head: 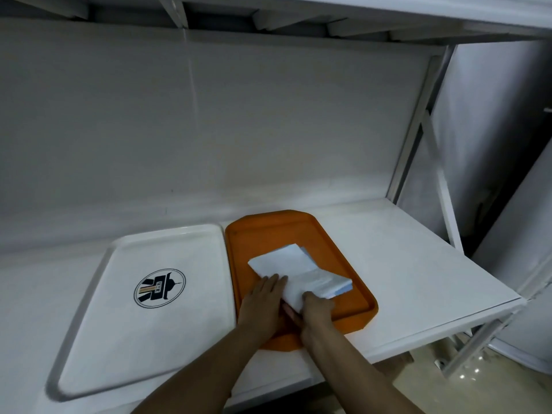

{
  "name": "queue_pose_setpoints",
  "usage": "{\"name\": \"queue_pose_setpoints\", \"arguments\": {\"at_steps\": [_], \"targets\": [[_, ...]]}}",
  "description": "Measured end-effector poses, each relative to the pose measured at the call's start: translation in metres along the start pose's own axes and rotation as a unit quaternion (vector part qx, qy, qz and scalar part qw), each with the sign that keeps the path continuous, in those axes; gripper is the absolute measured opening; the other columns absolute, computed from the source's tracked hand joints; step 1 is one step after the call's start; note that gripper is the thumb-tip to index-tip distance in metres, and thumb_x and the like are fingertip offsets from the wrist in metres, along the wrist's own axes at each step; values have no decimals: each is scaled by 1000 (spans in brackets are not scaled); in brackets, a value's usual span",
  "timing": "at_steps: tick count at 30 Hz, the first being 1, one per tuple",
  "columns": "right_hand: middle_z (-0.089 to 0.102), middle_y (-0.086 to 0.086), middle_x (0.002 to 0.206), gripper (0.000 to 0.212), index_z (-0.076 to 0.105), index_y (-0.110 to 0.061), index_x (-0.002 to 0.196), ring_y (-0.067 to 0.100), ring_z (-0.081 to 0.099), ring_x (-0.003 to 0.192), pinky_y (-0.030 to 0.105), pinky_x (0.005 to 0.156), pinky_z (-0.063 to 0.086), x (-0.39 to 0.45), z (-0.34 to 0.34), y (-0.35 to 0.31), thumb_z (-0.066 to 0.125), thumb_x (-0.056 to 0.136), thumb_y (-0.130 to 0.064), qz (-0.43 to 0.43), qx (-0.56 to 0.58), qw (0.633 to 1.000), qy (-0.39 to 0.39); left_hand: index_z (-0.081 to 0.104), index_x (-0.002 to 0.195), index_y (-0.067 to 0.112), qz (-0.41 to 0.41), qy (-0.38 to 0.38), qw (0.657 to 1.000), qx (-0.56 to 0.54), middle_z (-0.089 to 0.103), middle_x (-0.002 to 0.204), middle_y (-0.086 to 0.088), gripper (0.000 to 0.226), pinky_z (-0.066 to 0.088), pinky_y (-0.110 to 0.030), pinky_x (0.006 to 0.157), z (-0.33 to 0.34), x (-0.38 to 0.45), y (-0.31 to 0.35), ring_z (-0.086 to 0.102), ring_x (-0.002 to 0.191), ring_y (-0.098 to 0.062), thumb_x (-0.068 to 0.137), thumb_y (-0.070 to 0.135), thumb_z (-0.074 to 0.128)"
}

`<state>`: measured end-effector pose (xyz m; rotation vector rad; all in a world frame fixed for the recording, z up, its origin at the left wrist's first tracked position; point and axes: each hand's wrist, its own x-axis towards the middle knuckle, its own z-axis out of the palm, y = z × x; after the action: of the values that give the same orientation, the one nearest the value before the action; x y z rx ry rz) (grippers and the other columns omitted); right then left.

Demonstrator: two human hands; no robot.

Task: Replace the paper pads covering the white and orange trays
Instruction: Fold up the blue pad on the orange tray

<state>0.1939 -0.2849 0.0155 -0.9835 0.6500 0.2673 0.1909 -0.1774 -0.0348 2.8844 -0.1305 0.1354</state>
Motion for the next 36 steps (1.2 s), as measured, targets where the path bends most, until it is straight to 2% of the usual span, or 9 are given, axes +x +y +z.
{"name": "queue_pose_setpoints", "arguments": {"at_steps": [4, 9, 14, 16, 18, 24, 28, 32, 36], "targets": [[48, 27, 133, 44, 37, 3, 138, 37, 51, 113, 40, 94, 44, -10, 5, 20, 40, 94, 11, 0, 7, 998, -66, 26, 149, 25, 17, 32, 999, 14, 30, 154, 1, 75, 24, -33, 116, 2, -4, -16, 27, 142, -18, 85, 53, 55], [64, 9, 104, 37, 51, -10, 121, 16, 61, 92, 20, 67, 54, -26, -15, 20, 55, 88, 6, -109, -178, 959, -194, 47, 139, 17, 42, 41, 997, -42, 51, 140, -7, 59, 37, -36, 109, -2, -11, -32, 49, 129, -26, 85, 40, 52], [52, 1, 127, 58, 43, -18, 132, 19, 48, 120, 31, 97, 45, 12, -56, -4, 69, 81, -19, -302, -588, 745, -90, 73, 105, 17, 102, 95, 989, -48, 75, 94, -3, 51, 58, -32, 65, -1, -15, -47, 73, 78, -19, 55, 19, 84], [51, 1, 128, 62, 43, -17, 131, 21, 46, 122, 33, 98, 40, 20, -66, -15, 72, 78, -32, -373, -670, 643, -2, 73, 103, 17, 127, 102, 986, -42, 75, 93, -3, 52, 58, -33, 62, 2, -15, -53, 73, 77, -19, 53, 18, 86], [49, 2, 132, 65, 41, -17, 132, 22, 43, 125, 36, 100, 35, 30, -72, -25, 72, 78, -37, -409, -683, 604, 31, 71, 106, 16, 141, 93, 984, -47, 74, 97, -5, 49, 59, -36, 65, 3, -17, -56, 73, 81, -21, 57, 22, 75], [30, -6, 153, 81, 13, -39, 145, 15, 27, 142, 42, 112, 33, 71, -73, -50, 65, 83, -43, -456, -744, 447, -195, 61, 125, 16, 140, 15, 990, -25, 64, 124, -10, 59, 48, -47, 95, 2, -21, -64, 63, 111, -29, 66, 18, 62], [10, -17, 154, 73, 14, -36, 149, 3, 4, 142, 26, 115, 12, 78, -65, -59, 59, 91, -34, -468, -774, 332, -267, 38, 144, 26, 122, -45, 991, -17, 39, 149, -2, 61, 21, -40, 117, 2, -17, -70, 34, 139, -20, 83, 29, 47], [26, -12, 154, 69, 29, -35, 146, 4, 16, 143, 24, 115, 20, 84, -60, -56, 61, 89, -15, -458, -775, 320, -296, 43, 141, 23, 139, -33, 988, -50, 45, 145, -3, 57, 20, -28, 113, 2, -17, -72, 40, 135, -20, 85, 26, 53], [45, -9, 144, 56, 49, -30, 137, 7, 38, 134, 15, 107, 24, 87, -66, -52, 63, 86, -12, -464, -745, 381, -290, 56, 132, 16, 135, -13, 987, -86, 57, 134, -6, 52, 26, -23, 106, -3, -18, -73, 53, 124, -22, 81, 21, 65]]}}
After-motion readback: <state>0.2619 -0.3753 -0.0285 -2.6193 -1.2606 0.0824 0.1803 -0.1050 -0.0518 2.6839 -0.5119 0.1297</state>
